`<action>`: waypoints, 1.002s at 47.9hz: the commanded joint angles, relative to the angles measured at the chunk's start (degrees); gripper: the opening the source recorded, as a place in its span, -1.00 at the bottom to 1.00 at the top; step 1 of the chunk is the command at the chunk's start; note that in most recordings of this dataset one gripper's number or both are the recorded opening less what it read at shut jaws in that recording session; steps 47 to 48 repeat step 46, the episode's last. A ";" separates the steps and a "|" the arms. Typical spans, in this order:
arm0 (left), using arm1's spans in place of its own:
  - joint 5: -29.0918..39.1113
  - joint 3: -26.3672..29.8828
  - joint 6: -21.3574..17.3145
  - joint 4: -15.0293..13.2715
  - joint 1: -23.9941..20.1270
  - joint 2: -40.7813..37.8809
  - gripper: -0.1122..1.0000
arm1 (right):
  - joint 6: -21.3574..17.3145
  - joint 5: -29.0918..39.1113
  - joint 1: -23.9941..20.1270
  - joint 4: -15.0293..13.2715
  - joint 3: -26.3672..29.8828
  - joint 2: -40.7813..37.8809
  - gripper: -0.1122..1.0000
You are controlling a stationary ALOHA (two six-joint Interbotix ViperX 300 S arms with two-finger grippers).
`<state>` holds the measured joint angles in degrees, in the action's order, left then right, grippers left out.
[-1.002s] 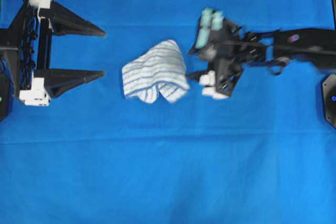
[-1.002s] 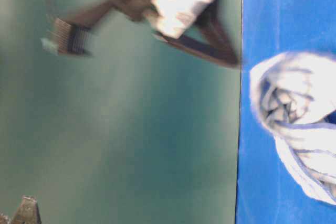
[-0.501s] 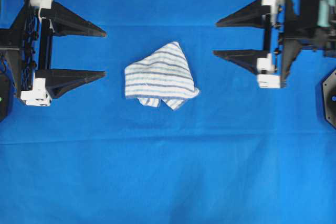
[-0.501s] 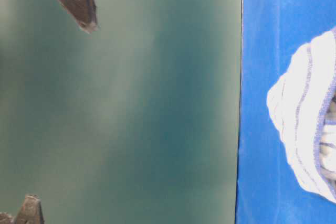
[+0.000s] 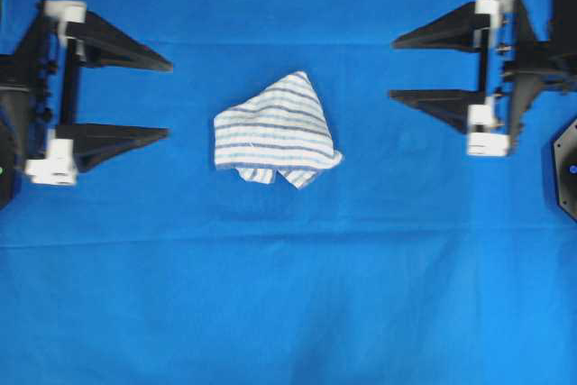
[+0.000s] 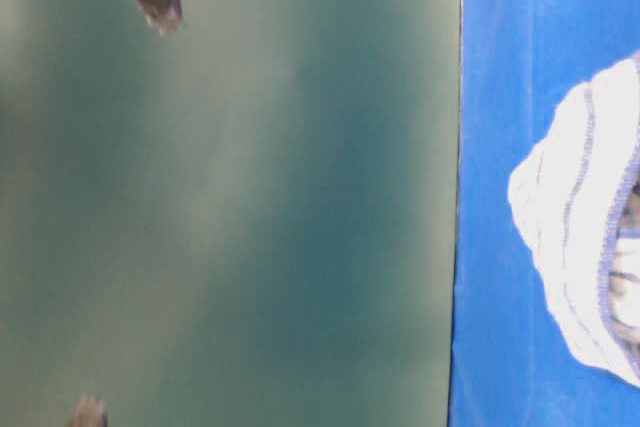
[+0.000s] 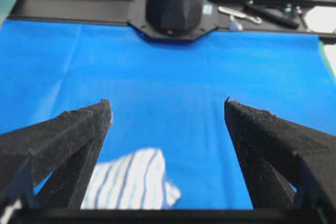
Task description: Hand over the towel.
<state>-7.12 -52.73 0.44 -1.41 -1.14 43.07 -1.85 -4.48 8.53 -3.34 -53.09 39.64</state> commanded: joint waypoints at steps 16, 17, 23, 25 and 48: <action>1.76 -11.60 -7.21 0.35 -0.09 20.21 0.85 | -0.09 6.06 0.09 0.00 -10.55 19.86 0.45; 1.76 -12.83 -7.47 0.35 -0.09 21.71 0.85 | -0.09 5.98 0.18 0.00 -11.34 20.74 0.45; 1.85 -17.23 -7.38 0.18 -0.09 26.72 0.85 | -0.18 5.10 0.97 0.09 -16.35 24.87 0.45; 1.85 -18.63 -7.38 0.09 -0.09 28.04 0.85 | -0.18 4.31 1.32 0.09 -18.37 26.02 0.45; 1.49 -24.70 -7.29 0.09 -0.09 30.76 0.85 | -0.26 -4.92 2.29 0.44 -25.84 26.19 0.45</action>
